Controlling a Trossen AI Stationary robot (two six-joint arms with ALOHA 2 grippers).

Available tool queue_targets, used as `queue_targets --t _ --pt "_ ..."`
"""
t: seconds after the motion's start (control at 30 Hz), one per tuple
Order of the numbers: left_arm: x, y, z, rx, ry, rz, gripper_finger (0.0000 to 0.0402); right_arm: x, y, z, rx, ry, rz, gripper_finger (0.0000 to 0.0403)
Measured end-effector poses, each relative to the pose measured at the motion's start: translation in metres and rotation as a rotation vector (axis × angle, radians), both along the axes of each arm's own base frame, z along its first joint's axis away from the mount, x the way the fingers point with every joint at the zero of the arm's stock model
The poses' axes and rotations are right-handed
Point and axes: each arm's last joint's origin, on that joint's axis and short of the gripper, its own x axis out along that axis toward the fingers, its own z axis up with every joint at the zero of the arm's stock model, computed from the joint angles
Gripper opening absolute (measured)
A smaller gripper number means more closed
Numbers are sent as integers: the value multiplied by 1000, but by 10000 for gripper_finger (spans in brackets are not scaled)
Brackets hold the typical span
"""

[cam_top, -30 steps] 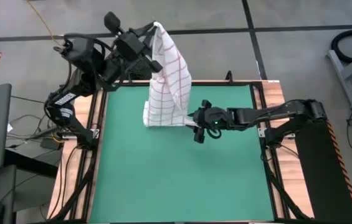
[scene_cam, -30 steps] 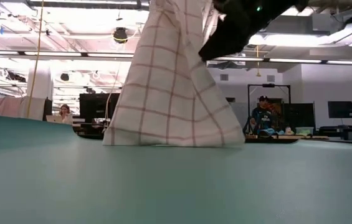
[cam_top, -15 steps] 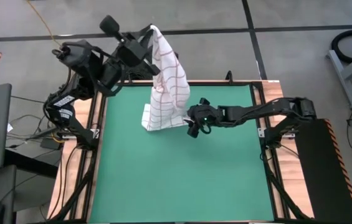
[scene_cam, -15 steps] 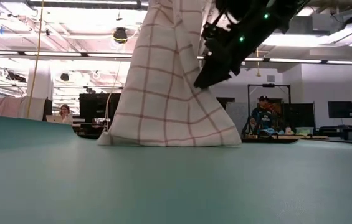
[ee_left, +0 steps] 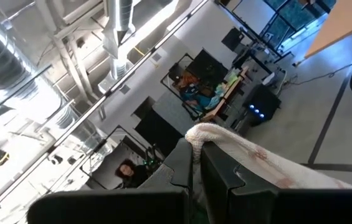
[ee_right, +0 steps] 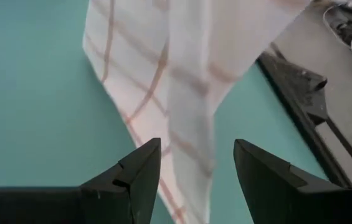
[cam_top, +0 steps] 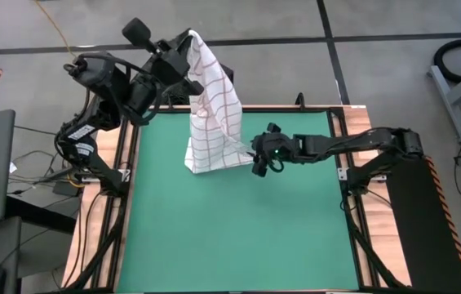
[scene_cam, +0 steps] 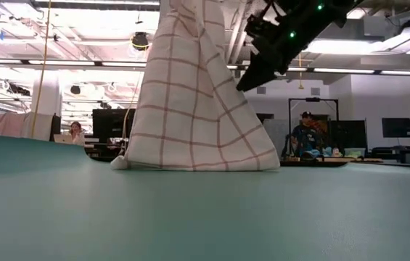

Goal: Roll towel into tight, uniform cylinder
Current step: Roll the white towel

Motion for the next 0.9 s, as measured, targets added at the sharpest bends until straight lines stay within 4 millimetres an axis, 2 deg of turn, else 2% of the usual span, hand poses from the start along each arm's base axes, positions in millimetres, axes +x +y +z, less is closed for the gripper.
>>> queue_targets --t 0.17,0.23,0.3,0.4,0.43,0.5,0.67,0.9 --pt "0 0 0 3 -3 -6 0 8 -2 -17 12 61 4 220" --pt "0 0 0 4 -2 -8 0 10 -2 -22 15 86 3 201" --pt "0 0 0 3 -3 -7 0 10 -2 -24 19 93 -2 152" --pt "0 0 0 1 3 -4 0 9 -6 -24 20 97 -14 40" --pt "0 0 -1 0 6 -1 0 8 -7 -23 19 94 -22 23" --pt "1 1 -1 -1 17 2 0 6 -13 -20 32 83 -54 14" --pt "0 13 -4 -8 48 54 0 5 -27 12 -22 48 -127 7" --pt "-7 57 -17 -72 141 242 0 -6 -57 71 -232 149 -309 7"
